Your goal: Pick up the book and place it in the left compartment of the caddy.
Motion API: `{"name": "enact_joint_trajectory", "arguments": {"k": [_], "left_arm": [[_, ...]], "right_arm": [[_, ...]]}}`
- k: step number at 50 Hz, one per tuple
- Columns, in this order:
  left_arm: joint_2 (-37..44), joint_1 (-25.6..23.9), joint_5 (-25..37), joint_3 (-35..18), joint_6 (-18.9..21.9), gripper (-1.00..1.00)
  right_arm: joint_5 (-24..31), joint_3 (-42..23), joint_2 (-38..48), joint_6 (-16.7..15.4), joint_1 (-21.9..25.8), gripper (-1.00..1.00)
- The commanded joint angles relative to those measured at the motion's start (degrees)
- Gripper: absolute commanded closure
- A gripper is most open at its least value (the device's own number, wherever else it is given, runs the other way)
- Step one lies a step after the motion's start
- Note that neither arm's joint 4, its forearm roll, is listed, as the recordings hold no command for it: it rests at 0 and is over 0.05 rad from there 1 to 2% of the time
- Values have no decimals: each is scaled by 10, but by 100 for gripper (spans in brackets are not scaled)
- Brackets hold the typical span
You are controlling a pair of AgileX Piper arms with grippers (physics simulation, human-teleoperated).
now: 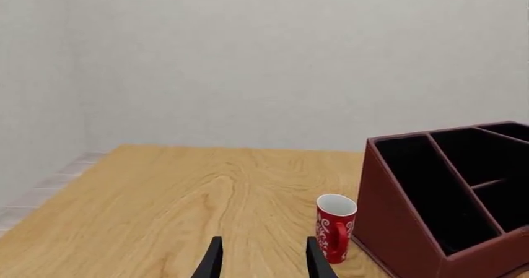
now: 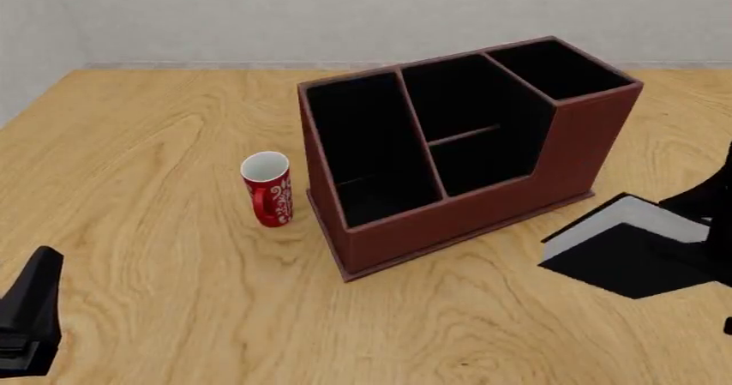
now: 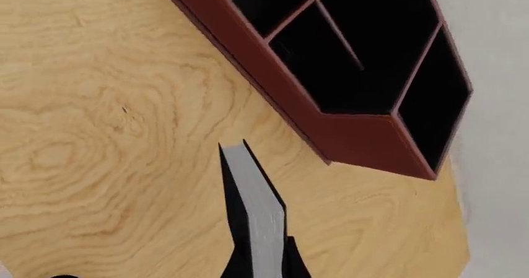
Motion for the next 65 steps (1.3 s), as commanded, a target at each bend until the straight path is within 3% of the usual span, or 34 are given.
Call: {"name": "enact_joint_trajectory", "arguments": {"k": [1,2,3,4,5,9,11,13,20,25,28,46,65], "left_arm": [[0,-3,-3,2,-5,-100],[0,-3,-3,2,-5,-100],[0,-3,-3,2,-6,-100],[0,-4,-3,2,-7,-100],[0,-4,-3,2,-7,-100],[0,-9,-5,3,-9,-100],[0,-10,-4,3,-9,-100],[0,-13,-4,2,-11,-100],[0,-12,0,-3,-15,-100],[0,-9,2,-7,-18,-100],[0,-9,4,-11,-19,-100],[0,-3,16,-34,-23,-100],[0,-17,28,-52,4,-100]], "right_arm": [[25,-115,60,134,57,100],[25,-116,60,134,57,100],[25,-140,77,179,88,100],[25,-152,87,189,83,100],[25,-166,98,219,117,100],[25,-224,134,282,155,100],[25,-236,141,294,163,100],[25,-269,165,335,193,100],[25,-313,207,369,206,100],[25,-333,230,376,215,100],[25,-362,251,398,232,100],[25,-437,338,365,203,100],[25,-498,414,371,200,100]]}}
